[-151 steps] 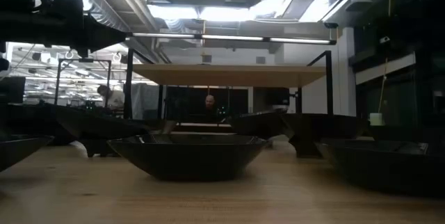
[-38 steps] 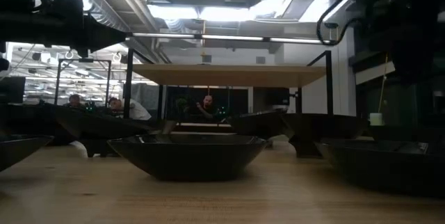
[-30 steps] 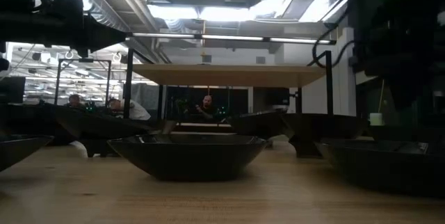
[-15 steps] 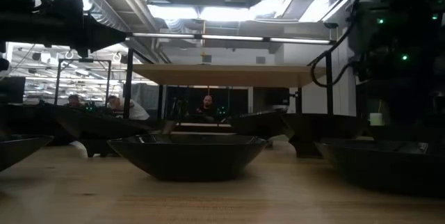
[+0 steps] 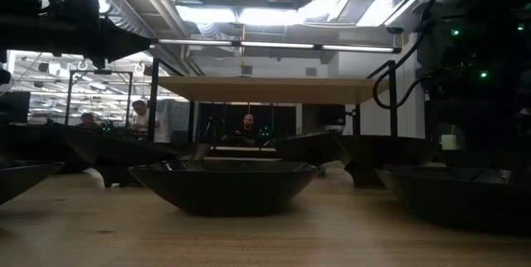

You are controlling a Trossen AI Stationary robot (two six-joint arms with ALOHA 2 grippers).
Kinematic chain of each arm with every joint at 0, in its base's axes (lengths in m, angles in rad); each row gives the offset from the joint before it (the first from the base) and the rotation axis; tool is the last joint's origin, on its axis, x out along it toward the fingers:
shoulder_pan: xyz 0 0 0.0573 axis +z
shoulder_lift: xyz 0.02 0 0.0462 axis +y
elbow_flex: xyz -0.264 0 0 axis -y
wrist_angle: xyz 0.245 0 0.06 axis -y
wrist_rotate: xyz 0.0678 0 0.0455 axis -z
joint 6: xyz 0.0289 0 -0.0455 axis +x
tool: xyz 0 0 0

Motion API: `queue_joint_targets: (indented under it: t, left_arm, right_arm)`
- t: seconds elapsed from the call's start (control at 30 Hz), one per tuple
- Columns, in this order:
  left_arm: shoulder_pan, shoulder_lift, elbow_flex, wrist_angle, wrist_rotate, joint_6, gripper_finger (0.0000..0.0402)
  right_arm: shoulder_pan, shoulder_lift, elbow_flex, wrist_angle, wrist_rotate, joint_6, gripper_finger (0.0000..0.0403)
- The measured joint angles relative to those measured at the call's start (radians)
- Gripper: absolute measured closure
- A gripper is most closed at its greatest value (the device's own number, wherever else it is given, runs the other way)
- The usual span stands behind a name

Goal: Pick & Place Mini shaped plates
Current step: Put the square plate on the shelf

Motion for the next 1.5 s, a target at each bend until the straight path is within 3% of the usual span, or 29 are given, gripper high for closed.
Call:
queue_joint_targets:
  t: [0.53,0.93,1.5]
  left_arm:
    - [0.000,0.000,0.000,0.000,0.000,0.000,0.0315]
    - [0.000,0.000,0.000,0.000,0.000,0.000,0.0315]
    - [0.000,0.000,0.000,0.000,0.000,0.000,0.0315]
  right_arm:
    - [-0.031,0.107,0.000,0.020,-0.009,0.004,0.0258]
    - [-0.031,0.125,0.011,0.000,-0.039,-0.004,0.0390]
    - [-0.030,0.125,0.230,-0.368,-0.019,-0.008,0.0394]
